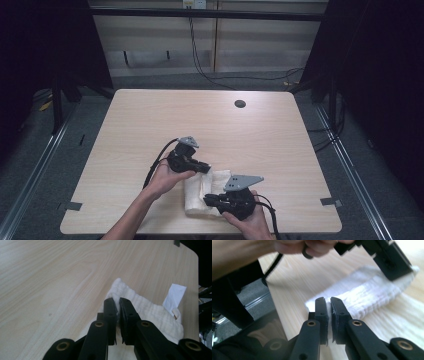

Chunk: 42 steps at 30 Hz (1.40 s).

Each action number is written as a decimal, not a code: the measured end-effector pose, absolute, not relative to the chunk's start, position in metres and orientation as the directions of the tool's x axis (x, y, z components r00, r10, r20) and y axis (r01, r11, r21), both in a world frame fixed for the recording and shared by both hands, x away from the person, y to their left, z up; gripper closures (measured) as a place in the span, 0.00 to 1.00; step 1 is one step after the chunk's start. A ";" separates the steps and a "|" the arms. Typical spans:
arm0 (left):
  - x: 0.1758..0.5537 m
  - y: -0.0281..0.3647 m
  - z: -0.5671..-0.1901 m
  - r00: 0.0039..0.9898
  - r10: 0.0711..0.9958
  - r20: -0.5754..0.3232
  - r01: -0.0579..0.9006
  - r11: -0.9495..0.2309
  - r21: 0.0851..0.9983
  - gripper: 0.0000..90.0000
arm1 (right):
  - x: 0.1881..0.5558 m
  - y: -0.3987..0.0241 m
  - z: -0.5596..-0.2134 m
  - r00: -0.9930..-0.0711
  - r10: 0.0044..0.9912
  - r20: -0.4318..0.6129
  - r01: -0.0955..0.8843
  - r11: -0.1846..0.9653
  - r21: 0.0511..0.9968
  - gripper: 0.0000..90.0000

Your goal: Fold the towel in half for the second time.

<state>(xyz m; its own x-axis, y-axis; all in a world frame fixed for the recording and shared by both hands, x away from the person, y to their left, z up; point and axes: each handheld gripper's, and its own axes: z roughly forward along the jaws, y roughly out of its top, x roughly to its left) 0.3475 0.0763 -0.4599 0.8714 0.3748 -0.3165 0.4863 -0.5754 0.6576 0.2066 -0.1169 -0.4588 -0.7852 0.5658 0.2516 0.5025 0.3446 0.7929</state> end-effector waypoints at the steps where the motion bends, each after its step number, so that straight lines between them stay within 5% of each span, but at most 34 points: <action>1: 0.348 0.075 -0.462 0.869 0.378 -0.319 0.490 -0.575 0.655 0.94 | 0.207 -0.119 -0.462 -0.783 0.569 0.251 0.507 0.351 0.787 0.94; 15: 0.345 0.052 -0.474 0.873 0.347 -0.343 0.488 -0.601 0.633 0.93 | 0.203 -0.143 -0.479 -0.751 0.606 0.264 0.559 0.369 0.743 0.92; 32: 0.346 0.037 -0.479 0.865 0.334 -0.375 0.502 -0.572 0.649 0.79 | 0.204 -0.151 -0.485 -0.734 0.634 0.245 0.574 0.384 0.723 0.61; 42: 0.342 0.028 -0.475 0.864 0.335 -0.375 0.503 -0.541 0.675 0.62 | 0.207 -0.163 -0.483 -0.699 0.667 0.257 0.596 0.346 0.725 0.55</action>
<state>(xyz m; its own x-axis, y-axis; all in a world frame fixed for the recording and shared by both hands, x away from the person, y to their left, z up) 0.3420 0.0285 -0.4752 0.8643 0.3353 -0.3751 0.5025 -0.5407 0.6747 0.2074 -0.1632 -0.4833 -0.6993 0.6671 0.2570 0.5962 0.3458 0.7246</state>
